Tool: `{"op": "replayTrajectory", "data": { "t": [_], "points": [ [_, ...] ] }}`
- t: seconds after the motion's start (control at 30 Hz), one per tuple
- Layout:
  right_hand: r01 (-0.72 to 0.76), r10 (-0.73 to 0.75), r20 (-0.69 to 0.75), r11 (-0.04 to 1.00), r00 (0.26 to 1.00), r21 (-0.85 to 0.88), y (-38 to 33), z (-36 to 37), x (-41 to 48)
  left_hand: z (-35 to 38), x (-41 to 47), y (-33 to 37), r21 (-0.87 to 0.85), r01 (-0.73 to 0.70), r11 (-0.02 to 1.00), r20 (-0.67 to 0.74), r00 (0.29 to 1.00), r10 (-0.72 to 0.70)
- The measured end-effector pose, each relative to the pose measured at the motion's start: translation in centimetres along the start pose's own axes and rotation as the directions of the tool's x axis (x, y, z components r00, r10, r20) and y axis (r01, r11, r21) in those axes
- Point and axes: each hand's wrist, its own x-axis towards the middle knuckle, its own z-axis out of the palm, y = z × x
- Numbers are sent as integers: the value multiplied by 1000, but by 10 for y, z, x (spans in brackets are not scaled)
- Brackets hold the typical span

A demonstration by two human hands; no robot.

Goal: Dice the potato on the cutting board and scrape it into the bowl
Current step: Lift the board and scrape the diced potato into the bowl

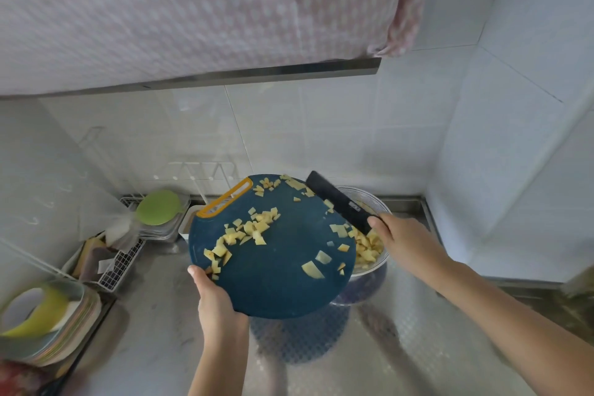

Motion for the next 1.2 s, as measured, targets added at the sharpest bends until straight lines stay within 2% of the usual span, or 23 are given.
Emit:
{"op": "replayTrajectory", "data": {
  "t": [0.2,0.43,0.6,0.77,0.93,1.2],
  "points": [
    [220,-234,156,970,960,103,-67,-6,-25,11,-12,-7,-5,58,998,22,998,-58],
    [275,-305,223,949,926,155,-90,13,-42,19,-8,-13,45,41,998,-5,999,-41],
    [253,-277,234,959,932,128,-93,24,-42,18,-10,-16,16,37,999,46,998,-38],
    [264,-274,187,961,943,80,-99,36,-44,16,-5,-21,75,51,996,40,998,-54],
    [168,-180,139,981,974,92,-100,46,-42,13,-4,-23,143,16,990,46,999,-22],
    [36,-42,88,997,995,69,-96,52,-32,2,-10,-22,129,5,992,90,996,-16]
  ]
}}
